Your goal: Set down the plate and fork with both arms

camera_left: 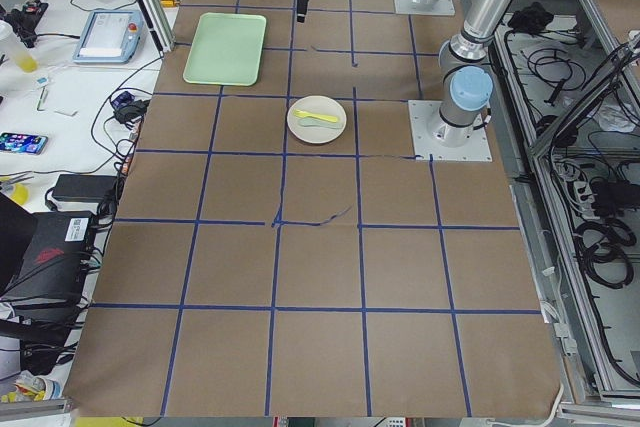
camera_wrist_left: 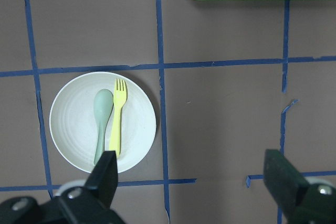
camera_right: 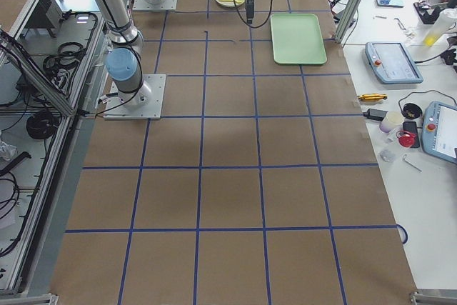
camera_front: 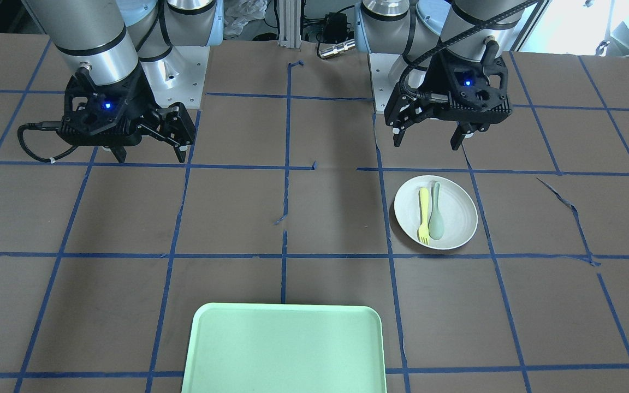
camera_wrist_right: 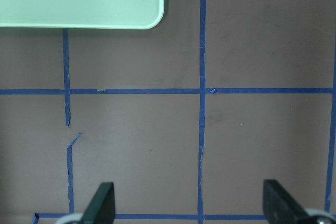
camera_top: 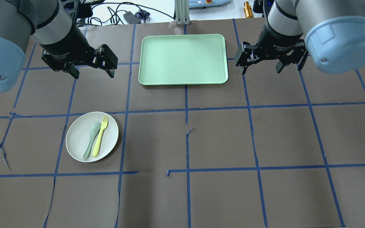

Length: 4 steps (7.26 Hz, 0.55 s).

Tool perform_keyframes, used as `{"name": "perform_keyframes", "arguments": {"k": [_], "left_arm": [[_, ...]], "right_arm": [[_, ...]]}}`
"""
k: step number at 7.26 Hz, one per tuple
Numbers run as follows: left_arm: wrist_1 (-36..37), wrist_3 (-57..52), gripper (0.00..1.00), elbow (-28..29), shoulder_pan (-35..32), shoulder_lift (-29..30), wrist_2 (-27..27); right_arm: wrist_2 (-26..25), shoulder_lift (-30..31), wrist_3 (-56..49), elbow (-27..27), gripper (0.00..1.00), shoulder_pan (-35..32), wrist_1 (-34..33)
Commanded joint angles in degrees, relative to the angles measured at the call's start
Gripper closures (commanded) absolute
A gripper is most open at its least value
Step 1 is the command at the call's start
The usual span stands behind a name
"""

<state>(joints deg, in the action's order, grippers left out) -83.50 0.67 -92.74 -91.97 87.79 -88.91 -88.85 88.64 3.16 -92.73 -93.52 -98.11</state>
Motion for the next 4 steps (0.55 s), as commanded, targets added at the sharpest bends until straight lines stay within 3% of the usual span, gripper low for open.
{"name": "perform_keyframes", "arguments": {"k": [1, 4], "left_arm": [[0.0, -0.1, 0.0, 0.0, 0.0, -0.2, 0.0], [0.0, -0.1, 0.0, 0.0, 0.0, 0.1, 0.0]], "right_arm": [[0.1, 0.0, 0.1, 0.0, 0.0, 0.0, 0.0], [0.1, -0.9, 0.0, 0.3, 0.0, 0.0, -0.9]]}}
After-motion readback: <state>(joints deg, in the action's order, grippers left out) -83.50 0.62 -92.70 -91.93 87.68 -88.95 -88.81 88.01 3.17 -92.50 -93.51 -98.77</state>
